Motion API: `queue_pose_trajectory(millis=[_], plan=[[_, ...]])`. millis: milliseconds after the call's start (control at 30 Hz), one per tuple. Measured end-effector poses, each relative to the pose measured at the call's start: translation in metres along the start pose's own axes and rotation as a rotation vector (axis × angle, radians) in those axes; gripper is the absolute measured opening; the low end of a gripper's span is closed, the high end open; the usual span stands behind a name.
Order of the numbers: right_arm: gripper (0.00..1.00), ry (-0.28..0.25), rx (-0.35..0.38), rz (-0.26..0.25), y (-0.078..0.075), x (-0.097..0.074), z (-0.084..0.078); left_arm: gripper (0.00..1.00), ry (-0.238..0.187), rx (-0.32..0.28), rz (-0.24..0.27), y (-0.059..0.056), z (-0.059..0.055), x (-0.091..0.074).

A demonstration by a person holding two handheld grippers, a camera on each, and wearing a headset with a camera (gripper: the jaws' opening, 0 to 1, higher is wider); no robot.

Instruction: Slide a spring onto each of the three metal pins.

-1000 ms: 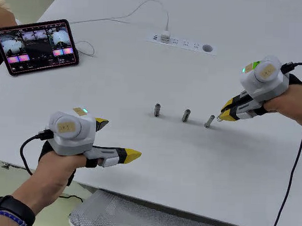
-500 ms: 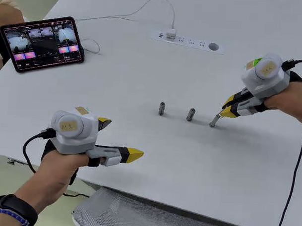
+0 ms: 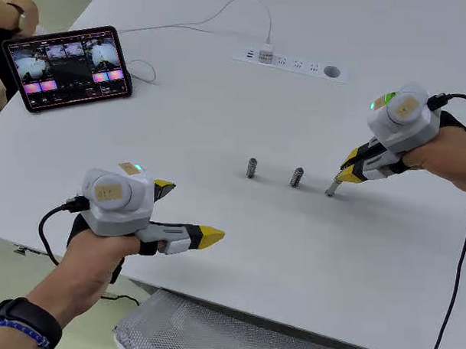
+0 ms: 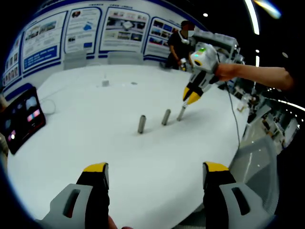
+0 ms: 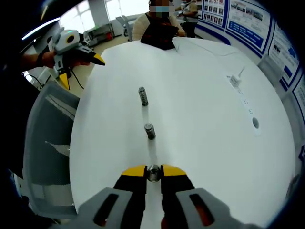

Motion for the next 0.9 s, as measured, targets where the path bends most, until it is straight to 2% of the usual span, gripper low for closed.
queue_pose_trajectory(millis=[467, 900], plan=[[0.13, 0.029, -0.024, -0.001, 0.0, 0.015, -0.004, 0.82, 0.001, 0.001, 0.006, 0.0, -0.001, -0.002], [0.13, 0.06, -0.05, 0.002, 0.005, 0.031, -0.006, 0.81, 0.005, -0.004, 0.015, 0.007, -0.003, -0.003]])
Point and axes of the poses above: the centre of the closed fingertips' face, and the gripper's own axes: x roughly forward along the fingers, y roughly to its left, z roughly out of its top, the point moved 6 cm from there along -x, roughly backward along the fingers, and after that the axes turned 9 degrees about y, right-handed, at the moved point
